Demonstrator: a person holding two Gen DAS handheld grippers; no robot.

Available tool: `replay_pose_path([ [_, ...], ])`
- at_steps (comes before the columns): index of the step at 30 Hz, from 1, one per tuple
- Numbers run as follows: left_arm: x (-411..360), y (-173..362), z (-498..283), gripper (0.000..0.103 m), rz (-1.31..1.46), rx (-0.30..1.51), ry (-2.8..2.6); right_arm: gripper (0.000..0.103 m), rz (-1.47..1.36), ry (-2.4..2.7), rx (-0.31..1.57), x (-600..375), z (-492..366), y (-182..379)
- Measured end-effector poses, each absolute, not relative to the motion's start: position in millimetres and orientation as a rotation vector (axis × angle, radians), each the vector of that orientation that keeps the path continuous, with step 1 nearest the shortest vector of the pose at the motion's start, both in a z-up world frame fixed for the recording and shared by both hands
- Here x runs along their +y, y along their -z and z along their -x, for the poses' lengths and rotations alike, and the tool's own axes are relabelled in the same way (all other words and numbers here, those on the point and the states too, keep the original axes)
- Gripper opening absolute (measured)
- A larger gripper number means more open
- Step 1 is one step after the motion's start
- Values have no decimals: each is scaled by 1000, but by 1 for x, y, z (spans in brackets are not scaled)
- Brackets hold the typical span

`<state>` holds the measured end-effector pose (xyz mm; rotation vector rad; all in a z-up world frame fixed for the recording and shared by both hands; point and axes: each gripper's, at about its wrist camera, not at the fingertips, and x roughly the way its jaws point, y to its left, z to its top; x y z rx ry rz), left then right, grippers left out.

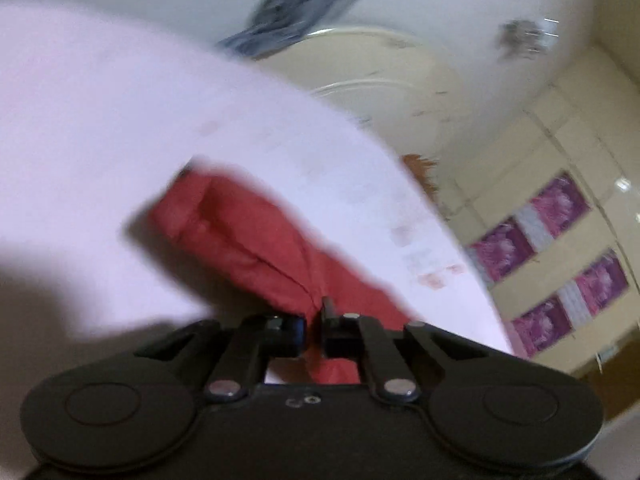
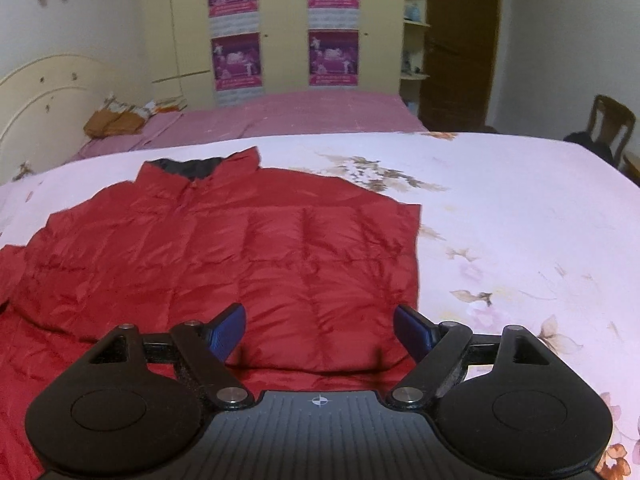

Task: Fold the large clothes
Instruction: 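Grasp the other sleeve cuff with the left tool and lift it, then fold the held sleeve across the jacket body with the left tool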

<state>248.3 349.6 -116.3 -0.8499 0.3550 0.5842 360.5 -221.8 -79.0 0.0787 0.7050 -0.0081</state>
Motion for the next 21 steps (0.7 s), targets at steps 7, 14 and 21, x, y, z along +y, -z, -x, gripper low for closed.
replay_pose_path([
  [7, 248, 55, -331, 6, 524, 375, -278, 81, -128, 40, 671, -235, -363, 75],
  [14, 81, 59, -400, 6, 203, 543, 53, 81, -200, 55, 654, -255, -366, 71],
  [21, -37, 87, -425, 6, -51, 684, 251, 81, -257, 56, 646, -279, -366, 71],
])
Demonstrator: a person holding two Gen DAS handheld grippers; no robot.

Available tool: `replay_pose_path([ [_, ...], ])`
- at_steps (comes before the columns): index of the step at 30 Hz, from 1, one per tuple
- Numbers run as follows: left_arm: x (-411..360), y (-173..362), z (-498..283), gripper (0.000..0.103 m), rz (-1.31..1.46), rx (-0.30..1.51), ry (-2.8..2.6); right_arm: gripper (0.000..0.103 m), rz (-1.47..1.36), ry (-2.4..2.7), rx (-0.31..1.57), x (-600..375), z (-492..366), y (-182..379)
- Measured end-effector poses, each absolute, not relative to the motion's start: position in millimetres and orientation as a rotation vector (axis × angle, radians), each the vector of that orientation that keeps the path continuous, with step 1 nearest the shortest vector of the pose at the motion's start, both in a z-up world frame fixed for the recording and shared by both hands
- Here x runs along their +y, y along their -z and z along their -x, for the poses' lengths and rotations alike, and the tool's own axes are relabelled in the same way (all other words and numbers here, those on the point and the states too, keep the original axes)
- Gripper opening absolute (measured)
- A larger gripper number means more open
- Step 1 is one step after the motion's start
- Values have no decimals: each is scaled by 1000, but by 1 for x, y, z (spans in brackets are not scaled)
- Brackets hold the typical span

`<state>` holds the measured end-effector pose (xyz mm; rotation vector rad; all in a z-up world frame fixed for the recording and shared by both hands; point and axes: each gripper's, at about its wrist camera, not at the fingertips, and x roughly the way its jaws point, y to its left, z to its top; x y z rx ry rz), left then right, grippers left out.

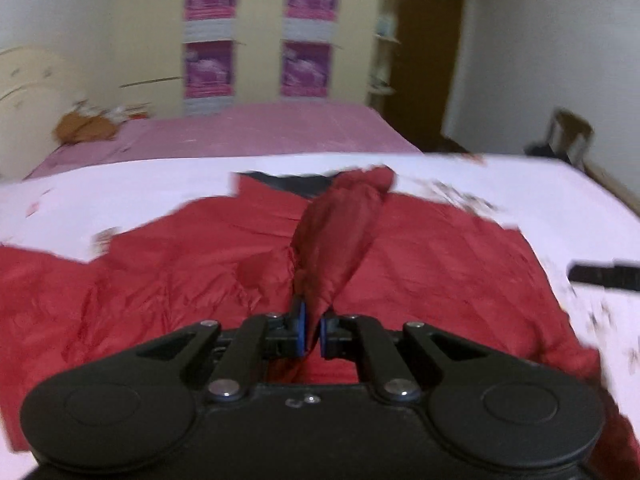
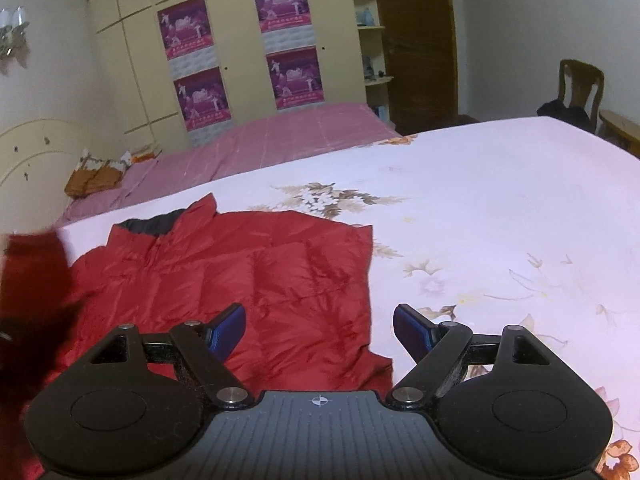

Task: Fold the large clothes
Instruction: 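Fold the held sleeve across the jacket body with the left tool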

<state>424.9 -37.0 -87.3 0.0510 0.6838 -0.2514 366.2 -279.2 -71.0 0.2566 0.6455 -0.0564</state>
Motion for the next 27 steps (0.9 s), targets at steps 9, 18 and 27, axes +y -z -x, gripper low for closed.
replay_pose_path([
  [9, -112, 104, -418, 6, -149, 719, 364, 81, -337, 89, 650, -324, -362, 76],
  [18, -108, 101, -418, 65, -52, 738, 469, 81, -455, 58, 661, -353, -362, 74],
  [27, 52, 85, -408, 49, 71, 649, 90, 63, -524, -155, 714, -313, -393, 78],
])
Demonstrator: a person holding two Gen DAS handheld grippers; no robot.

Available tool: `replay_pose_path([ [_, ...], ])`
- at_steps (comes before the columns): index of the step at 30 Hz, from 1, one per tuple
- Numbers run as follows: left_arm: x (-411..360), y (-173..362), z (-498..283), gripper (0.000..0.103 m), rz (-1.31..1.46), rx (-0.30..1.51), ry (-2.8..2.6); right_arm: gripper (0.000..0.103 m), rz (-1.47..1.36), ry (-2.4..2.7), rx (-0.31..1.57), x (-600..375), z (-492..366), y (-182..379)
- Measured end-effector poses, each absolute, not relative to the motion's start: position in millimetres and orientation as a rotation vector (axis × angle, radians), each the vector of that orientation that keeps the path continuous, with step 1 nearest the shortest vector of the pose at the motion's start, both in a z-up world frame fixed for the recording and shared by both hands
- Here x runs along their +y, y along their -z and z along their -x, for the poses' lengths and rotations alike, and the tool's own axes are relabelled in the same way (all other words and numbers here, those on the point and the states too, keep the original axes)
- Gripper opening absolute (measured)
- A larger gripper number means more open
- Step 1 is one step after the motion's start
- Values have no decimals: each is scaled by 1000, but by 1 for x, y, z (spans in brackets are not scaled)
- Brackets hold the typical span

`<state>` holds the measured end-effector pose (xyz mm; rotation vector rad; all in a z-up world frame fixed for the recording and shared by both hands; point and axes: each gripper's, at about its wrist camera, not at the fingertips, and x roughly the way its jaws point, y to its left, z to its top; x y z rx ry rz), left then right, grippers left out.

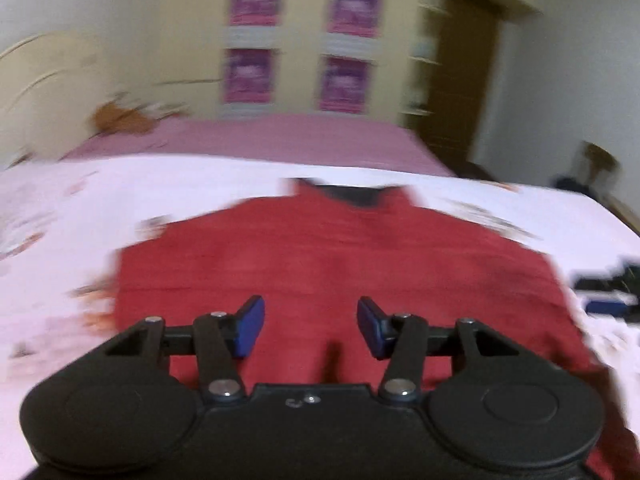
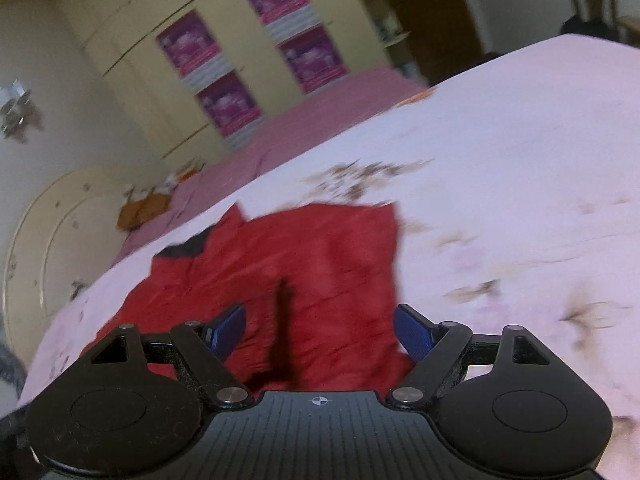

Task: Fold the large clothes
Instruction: 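Fold the held sleeve across the jacket body with the left tool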

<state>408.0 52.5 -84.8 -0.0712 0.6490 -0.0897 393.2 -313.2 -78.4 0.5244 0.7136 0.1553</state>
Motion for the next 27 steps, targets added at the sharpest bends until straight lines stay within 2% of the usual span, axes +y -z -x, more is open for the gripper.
replay_pose_path([
  [1, 66, 88, -414, 49, 80, 661, 67, 54, -529, -175, 739, -307, -398, 82],
  [2, 77, 93, -420, 49, 86, 680, 56, 50, -535, -184, 754, -302, -403, 87],
  [5, 91, 108, -429, 49, 88, 719, 59, 50, -549, -196, 791, -289, -411, 97],
  [7, 92, 113, -428, 49, 78, 722, 67, 13, -541, -201, 799, -284, -409, 99],
  [13, 89, 111, -414, 48, 38, 682, 105, 13, -425, -186, 731, -277, -378, 75],
  [19, 87, 132, -425, 50, -6, 732, 118, 13, -377, -109, 801, -267, -385, 112],
  [22, 94, 128, -426, 51, 13, 734, 125, 13, -327, -91, 795, -260, -386, 111],
  [23, 100, 122, -423, 66, 42, 718, 121, 14, -318, -79, 788, -260, -384, 107],
  [24, 106, 115, -418, 77, 64, 680, 114, 17, -315, -62, 784, -261, -380, 102],
  [25, 112, 108, -413, 89, 69, 637, 107, 31, -306, -29, 774, -263, -375, 95],
  [26, 116, 102, -413, 85, 61, 616, 105, 60, -282, 24, 727, -265, -367, 85],
  [27, 118, 98, -418, 82, 56, 620, 105, 62, -265, 27, 681, -266, -362, 77],
])
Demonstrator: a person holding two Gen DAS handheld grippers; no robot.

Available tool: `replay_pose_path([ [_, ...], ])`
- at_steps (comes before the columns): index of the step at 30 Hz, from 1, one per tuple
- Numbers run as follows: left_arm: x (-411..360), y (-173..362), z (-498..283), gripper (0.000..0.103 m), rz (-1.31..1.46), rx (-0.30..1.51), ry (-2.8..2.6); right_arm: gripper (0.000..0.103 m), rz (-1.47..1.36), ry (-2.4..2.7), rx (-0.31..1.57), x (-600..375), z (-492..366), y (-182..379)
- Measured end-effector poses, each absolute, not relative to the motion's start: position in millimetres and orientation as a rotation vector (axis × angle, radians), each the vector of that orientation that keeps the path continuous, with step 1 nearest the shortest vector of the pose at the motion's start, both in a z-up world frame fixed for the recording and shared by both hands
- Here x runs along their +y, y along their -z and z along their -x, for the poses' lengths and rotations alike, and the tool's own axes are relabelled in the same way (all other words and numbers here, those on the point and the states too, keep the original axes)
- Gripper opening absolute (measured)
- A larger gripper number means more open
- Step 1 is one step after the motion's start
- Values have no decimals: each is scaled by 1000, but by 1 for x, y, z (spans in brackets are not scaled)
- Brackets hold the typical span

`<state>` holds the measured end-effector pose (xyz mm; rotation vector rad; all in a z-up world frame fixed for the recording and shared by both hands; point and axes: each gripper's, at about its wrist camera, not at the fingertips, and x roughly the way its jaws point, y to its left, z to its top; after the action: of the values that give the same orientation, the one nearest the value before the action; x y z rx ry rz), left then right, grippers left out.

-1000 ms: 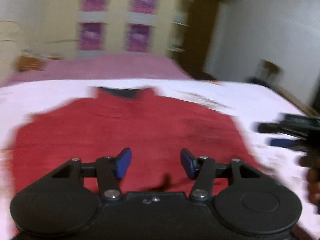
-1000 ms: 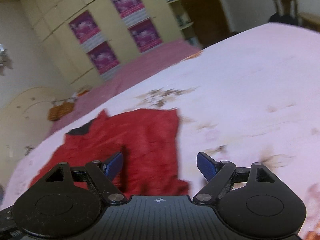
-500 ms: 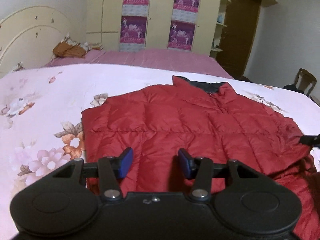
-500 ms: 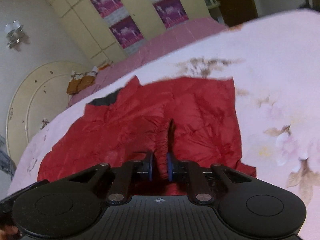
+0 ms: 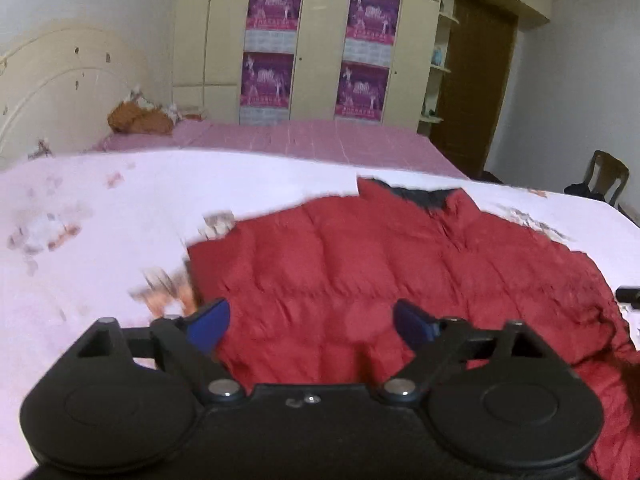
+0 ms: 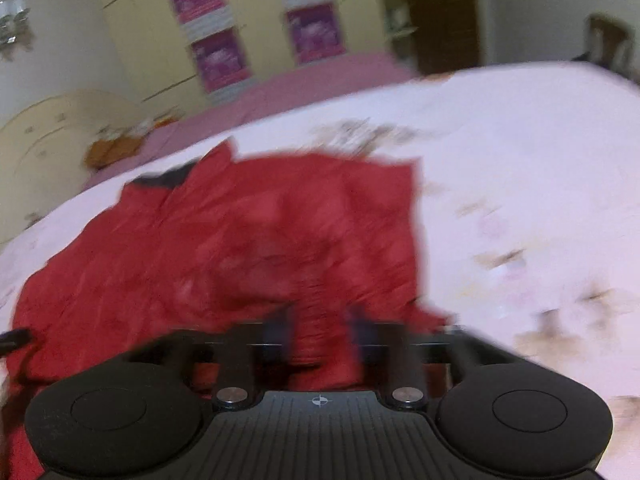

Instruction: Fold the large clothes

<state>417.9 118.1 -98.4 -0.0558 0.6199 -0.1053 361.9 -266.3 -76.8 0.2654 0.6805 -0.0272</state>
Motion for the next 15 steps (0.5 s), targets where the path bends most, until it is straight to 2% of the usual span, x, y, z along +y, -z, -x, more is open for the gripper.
replay_pose_path([
  [2, 119, 97, -433, 75, 62, 632, 127, 60, -245, -12, 672, -261, -366, 67],
  [3, 115, 97, -442, 75, 54, 637, 132, 45, -232, -37, 670, -254, -373, 65],
  [4, 110, 98, -451, 75, 36, 640, 141, 40, -215, -63, 673, -245, -382, 64],
  [10, 94, 127, -496, 77, -40, 725, 153, 38, -64, -151, 724, -189, -436, 86],
  [15, 108, 143, -503, 77, -6, 763, 153, 38, -44, -131, 764, -195, -451, 125],
])
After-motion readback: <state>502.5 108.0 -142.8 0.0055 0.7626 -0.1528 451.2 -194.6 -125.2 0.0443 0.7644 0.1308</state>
